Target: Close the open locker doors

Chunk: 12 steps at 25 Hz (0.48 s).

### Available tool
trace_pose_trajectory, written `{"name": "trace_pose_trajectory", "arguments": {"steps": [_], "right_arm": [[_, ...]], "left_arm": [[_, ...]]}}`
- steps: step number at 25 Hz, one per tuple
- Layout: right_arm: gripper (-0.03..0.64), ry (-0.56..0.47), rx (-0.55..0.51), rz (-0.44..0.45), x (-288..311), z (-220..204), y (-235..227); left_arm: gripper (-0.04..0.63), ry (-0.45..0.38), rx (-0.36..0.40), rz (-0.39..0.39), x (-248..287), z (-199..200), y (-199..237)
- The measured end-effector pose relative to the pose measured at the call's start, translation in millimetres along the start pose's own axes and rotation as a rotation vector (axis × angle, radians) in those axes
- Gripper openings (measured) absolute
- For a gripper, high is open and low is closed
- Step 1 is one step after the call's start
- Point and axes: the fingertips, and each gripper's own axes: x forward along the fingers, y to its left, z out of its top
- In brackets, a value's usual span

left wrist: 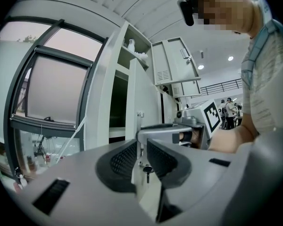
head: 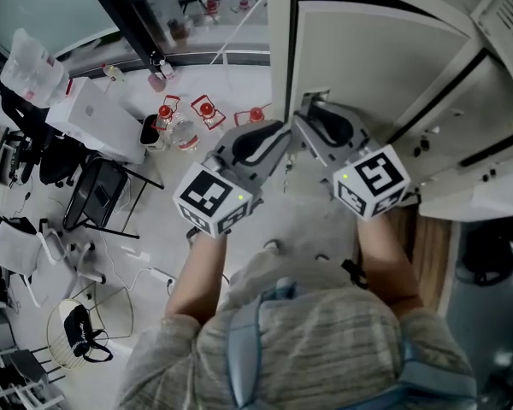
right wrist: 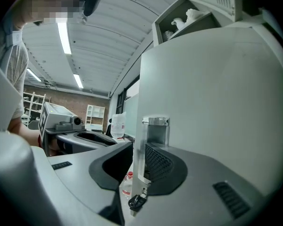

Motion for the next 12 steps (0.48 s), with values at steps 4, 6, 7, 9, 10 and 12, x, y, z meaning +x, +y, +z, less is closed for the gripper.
{"name": "trace_pose_trajectory", "arguments": {"steps": [4,6,7,9,10,12], "right_arm": [[0.084,-0.003,0.009,-0.046,9.6,-0.9,-6.1],[0.086,-0.008,0.012,-0.068,15.2,-0.3,-10.0],[0.086,-0.009,0.014,-0.079,17.5,-0.1,-12.3],[0.086,-0.008,0.018,-0.100,21.9,0.2,-16.8],[0.084,-0.008,0.020,-0.110,24.2,0.1,-18.8],[0.086,-0.010,0.022,-0.127,28.8,-0.6,-22.3]], "left_arm": [[0.049,-0.002,0.006,-0.017,-2.8,-1.2,9.1],[0.048,-0.003,0.008,-0.020,-3.7,-0.6,14.6],[0.049,-0.004,0.009,-0.021,-3.9,-0.1,17.1],[0.048,-0.006,0.012,-0.024,-3.6,0.9,21.8],[0.049,-0.007,0.013,-0.026,-3.2,1.2,24.1],[0.049,-0.009,0.016,-0.029,-1.3,1.1,28.3]]}}
